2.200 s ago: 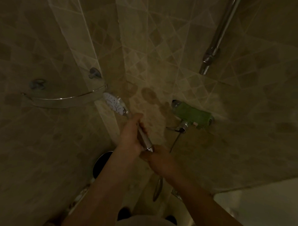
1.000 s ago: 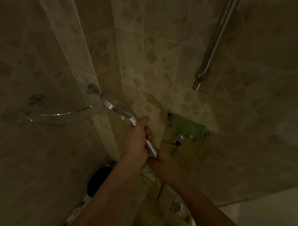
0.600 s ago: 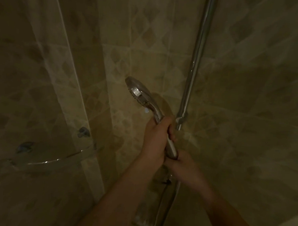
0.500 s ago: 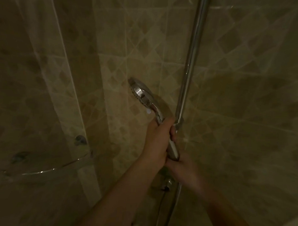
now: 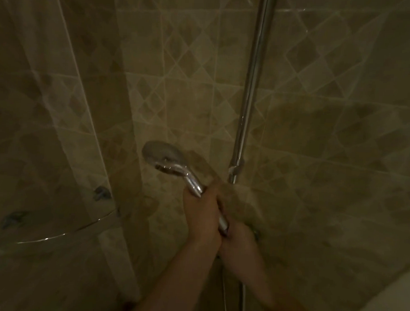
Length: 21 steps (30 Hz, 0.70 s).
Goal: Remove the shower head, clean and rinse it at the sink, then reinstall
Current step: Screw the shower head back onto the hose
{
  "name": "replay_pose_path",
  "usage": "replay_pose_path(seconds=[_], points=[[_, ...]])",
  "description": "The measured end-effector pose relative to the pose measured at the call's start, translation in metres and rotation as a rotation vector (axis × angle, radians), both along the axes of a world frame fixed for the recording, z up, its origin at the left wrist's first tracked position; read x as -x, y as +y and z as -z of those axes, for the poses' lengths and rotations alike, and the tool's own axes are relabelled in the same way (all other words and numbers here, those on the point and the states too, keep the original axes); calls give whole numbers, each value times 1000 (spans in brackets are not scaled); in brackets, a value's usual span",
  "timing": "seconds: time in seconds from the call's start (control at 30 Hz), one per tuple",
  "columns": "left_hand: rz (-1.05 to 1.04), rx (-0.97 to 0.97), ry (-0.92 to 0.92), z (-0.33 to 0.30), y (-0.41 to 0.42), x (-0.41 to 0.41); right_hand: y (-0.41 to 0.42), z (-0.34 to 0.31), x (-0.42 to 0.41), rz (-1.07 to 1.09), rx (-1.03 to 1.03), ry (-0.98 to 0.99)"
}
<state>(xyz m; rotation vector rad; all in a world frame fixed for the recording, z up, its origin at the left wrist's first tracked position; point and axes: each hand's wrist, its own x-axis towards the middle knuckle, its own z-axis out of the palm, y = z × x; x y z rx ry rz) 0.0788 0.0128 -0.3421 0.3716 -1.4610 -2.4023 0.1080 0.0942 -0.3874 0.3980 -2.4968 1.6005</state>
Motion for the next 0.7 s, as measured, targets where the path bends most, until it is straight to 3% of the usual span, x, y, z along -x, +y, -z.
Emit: replay_pose_path(seconds=[0.1, 0.2, 0.27, 0.33, 0.43, 0.5, 0.7], points=[[8, -79, -113, 34, -16, -6, -10, 33, -7, -196, 8, -156], [122, -118, -190, 64, -37, -18, -2, 52, 2, -629, -167, -495], [183, -104, -200, 80, -50, -27, 18, 72, 13, -763, -155, -736], [165, -25, -233, 89, -59, -36, 29, 94, 22, -582, 86, -1018], [54, 94, -281, 91, -70, -42, 29, 130, 44, -103, 492, -1094], [30, 144, -216, 90, -79, -46, 21, 144, 62, 122, 551, -1046], [52, 209, -155, 89, -96, -56, 0, 181, 95, 374, 652, -914]])
